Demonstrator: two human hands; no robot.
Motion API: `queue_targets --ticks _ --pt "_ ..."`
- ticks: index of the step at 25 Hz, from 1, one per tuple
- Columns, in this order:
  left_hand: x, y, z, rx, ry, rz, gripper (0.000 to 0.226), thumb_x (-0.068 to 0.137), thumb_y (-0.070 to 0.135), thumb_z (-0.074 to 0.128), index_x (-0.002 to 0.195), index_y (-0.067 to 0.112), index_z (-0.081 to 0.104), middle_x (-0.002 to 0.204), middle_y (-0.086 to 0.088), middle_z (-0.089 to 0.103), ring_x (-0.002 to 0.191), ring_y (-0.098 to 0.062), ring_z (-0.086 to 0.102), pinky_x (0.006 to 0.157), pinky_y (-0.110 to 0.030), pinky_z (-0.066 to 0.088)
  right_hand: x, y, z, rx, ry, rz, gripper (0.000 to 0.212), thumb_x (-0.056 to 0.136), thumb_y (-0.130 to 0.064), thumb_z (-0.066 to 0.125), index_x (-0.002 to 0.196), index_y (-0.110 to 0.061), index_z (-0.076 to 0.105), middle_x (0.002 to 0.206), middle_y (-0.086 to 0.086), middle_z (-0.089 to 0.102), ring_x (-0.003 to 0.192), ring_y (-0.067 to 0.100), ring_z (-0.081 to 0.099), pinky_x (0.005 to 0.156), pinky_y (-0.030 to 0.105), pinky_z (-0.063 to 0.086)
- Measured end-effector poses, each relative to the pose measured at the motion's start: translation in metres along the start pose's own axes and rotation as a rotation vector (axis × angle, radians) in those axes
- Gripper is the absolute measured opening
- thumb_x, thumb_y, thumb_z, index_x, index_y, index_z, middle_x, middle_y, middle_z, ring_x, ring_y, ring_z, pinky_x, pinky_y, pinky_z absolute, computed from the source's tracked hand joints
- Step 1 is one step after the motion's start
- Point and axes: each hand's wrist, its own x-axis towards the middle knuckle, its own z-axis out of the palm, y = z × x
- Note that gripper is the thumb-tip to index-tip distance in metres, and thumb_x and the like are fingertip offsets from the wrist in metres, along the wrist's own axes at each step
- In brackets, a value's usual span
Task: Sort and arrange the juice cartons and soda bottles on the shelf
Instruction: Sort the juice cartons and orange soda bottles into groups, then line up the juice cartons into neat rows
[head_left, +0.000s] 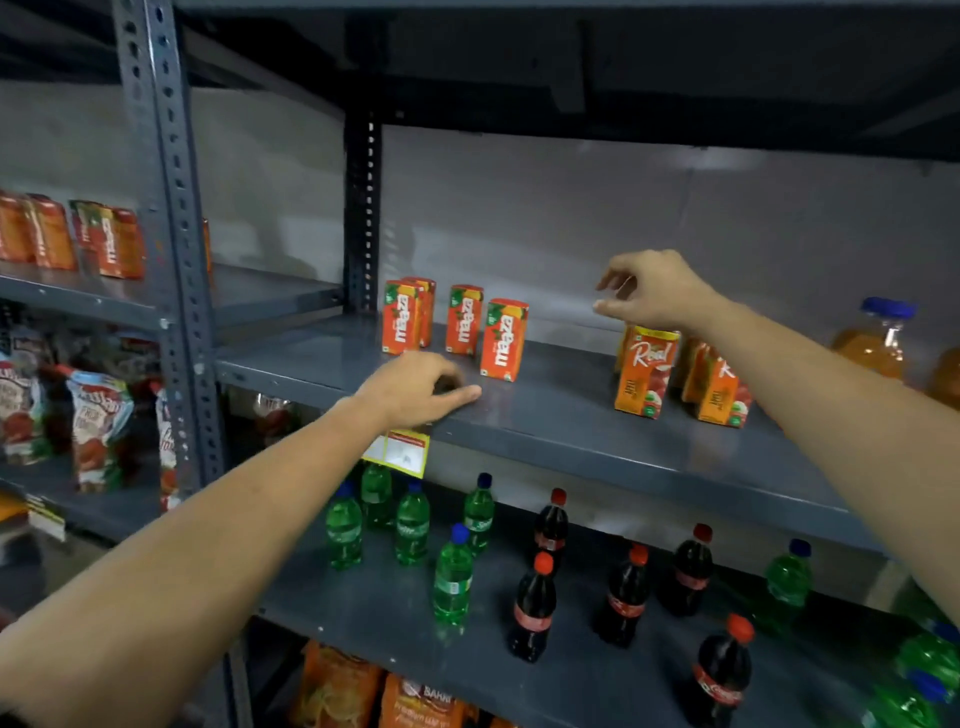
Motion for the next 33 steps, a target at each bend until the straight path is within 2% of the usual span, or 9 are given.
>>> queue_targets --ticks 3,6,8,10,14,19,27,30,33 --pt "0.026 -0.047 -0.034 0.048 0.117 -0.004 0.024 0.082 0.035 0.064 0.097 0.018 0.071 0.101 -0.005 0.073 0.096 -0.025 0.065 0.086 -0.038 0.051 0.039 -0.031 0.019 -0.025 -0.124 -0.009 0.039 0.078 -0.037 0.070 0.111 -0.018 0.062 0.110 0.011 0.066 0.084 0.018 0.060 0.077 0.027 0.044" --pt "0.067 -0.093 -0.073 0.059 0.213 0.077 0.029 0.082 0.022 0.067 0.109 0.013 0.068 0.111 -0.012 0.069 0.106 -0.030 0.061 0.095 -0.041 0.046 0.081 -0.057 0.030 -0.056 -0.303 0.038 0.050 0.078 -0.039 0.069 0.124 -0.028 0.052 0.122 0.009 0.057 0.101 0.024 0.059 0.089 0.036 0.047" --pt "0.094 -0.115 -0.092 0.094 0.127 0.152 0.038 0.082 0.021 0.069 0.118 0.013 0.063 0.118 -0.014 0.063 0.112 -0.030 0.055 0.099 -0.037 0.039 0.103 -0.069 0.035 0.002 -0.480 0.121 0.050 0.081 -0.033 0.068 0.127 -0.033 0.048 0.124 0.008 0.052 0.104 0.025 0.059 0.084 0.037 0.053" --pt "0.113 -0.127 -0.099 0.127 -0.020 0.208 0.043 0.082 0.023 0.070 0.124 0.020 0.058 0.122 -0.009 0.058 0.114 -0.024 0.051 0.099 -0.036 0.037 0.116 -0.076 0.037 0.080 -0.615 0.174 0.041 0.084 -0.022 0.066 0.122 -0.033 0.053 0.121 0.007 0.054 0.101 0.022 0.060 0.070 0.029 0.056" --pt "0.135 -0.135 -0.102 0.022 -0.245 0.313 0.040 0.082 0.017 0.070 0.120 0.028 0.060 0.125 0.000 0.061 0.111 -0.016 0.057 0.098 -0.037 0.045 0.129 -0.084 0.041 0.074 -0.707 0.194 0.028 0.079 -0.012 0.071 0.101 -0.028 0.066 0.110 0.005 0.065 0.090 0.016 0.065 0.056 0.019 0.053" --pt "0.144 -0.143 -0.107 -0.096 -0.323 0.344 0.035 0.082 0.016 0.071 0.114 0.027 0.065 0.119 -0.001 0.064 0.107 -0.017 0.060 0.090 -0.046 0.053 0.142 -0.100 0.046 0.093 -0.690 0.209 0.028 0.074 -0.007 0.075 0.095 -0.024 0.069 0.101 0.003 0.070 0.093 0.021 0.068 0.059 0.024 0.057" --pt "0.145 -0.146 -0.112 -0.130 -0.352 0.359 0.036 0.081 0.019 0.072 0.115 0.027 0.065 0.120 -0.001 0.064 0.109 -0.018 0.059 0.089 -0.044 0.054 0.172 -0.133 0.061 0.071 -0.594 0.156 0.026 0.074 -0.014 0.076 0.086 -0.035 0.066 0.089 -0.007 0.071 0.073 0.006 0.069 0.057 0.022 0.058" --pt "0.145 -0.145 -0.110 -0.129 -0.350 0.365 0.036 0.082 0.018 0.071 0.115 0.029 0.065 0.119 0.001 0.065 0.108 -0.015 0.059 0.090 -0.043 0.053 0.171 -0.130 0.070 0.056 -0.613 0.159 0.027 0.075 -0.015 0.075 0.095 -0.030 0.065 0.092 -0.006 0.067 0.078 0.007 0.066 0.057 0.022 0.058" --pt "0.144 -0.146 -0.102 -0.145 -0.296 0.352 0.039 0.080 0.016 0.072 0.117 0.026 0.065 0.119 0.001 0.066 0.108 -0.012 0.059 0.094 -0.037 0.050 0.164 -0.121 0.075 0.083 -0.537 0.155 0.036 0.074 -0.018 0.077 0.105 -0.028 0.062 0.101 -0.002 0.066 0.088 0.012 0.066 0.062 0.025 0.059"
